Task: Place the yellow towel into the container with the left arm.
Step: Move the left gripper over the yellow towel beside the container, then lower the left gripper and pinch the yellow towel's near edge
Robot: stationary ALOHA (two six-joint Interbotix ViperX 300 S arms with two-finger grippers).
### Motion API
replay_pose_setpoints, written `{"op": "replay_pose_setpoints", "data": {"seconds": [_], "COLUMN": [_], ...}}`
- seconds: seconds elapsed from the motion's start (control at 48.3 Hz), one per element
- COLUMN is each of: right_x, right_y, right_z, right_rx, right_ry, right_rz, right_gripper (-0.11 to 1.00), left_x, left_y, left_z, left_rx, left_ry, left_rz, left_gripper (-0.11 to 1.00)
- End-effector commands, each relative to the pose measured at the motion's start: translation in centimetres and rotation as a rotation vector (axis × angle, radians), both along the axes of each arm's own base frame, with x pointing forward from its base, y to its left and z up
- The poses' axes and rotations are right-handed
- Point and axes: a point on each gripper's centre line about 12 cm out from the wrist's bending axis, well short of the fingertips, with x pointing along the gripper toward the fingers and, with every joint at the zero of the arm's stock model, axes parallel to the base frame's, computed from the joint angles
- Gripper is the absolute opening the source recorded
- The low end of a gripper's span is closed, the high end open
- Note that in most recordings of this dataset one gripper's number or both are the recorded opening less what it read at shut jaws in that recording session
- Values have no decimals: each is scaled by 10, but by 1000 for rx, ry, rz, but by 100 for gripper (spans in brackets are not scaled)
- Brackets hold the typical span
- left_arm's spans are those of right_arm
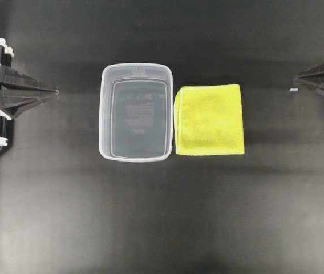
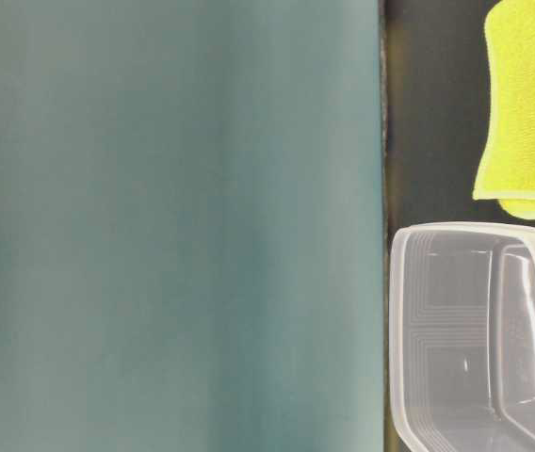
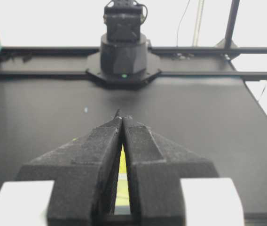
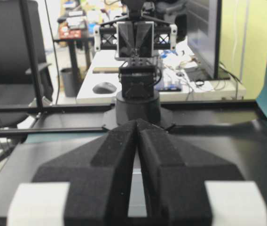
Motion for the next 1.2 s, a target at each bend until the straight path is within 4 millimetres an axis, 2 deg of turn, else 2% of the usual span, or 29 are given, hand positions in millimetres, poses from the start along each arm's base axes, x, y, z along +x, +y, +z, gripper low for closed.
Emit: {"op": "replay_pose_setpoints", "data": {"seconds": [0.0,0.083,0.249,0.29,0.373,0.456,0.559,0.601,0.746,0.829,0.953,1.077,1.181], "right_x": [3,3,3,2,1,-1,-3,-5,-13,-16,-21,-24,-27], "right_y": [0,-1,-3,-4,-5,-6,-6,-6,-6,-5,-6,-5,-5], "right_z": [7,5,1,2,3,3,4,6,13,17,21,23,25], "right_rx": [12,20,21,26,46,71,82,82,82,82,83,81,81], "right_ry": [-15,-5,23,21,24,32,37,26,-14,-34,-57,-64,-70], "right_rz": [3,-3,-15,-18,-24,-27,-25,-26,-24,-23,-24,-22,-21], "right_gripper": [1,1,1,4,21,46,73,78,75,75,75,75,74], "left_x": [12,26,61,70,89,107,130,141,185,211,250,285,308], "left_y": [2,2,5,6,9,11,13,13,16,20,26,29,30], "left_z": [11,8,10,10,12,12,4,1,-6,-9,-23,-55,-79], "left_rx": [21,17,30,30,30,27,13,10,29,38,55,82,116], "left_ry": [5,60,134,157,226,315,468,525,683,739,833,972,1050], "left_rz": [7,5,14,18,26,32,38,40,42,45,46,34,13], "left_gripper": [6,0,0,0,1,4,24,35,76,90,91,91,91]}}
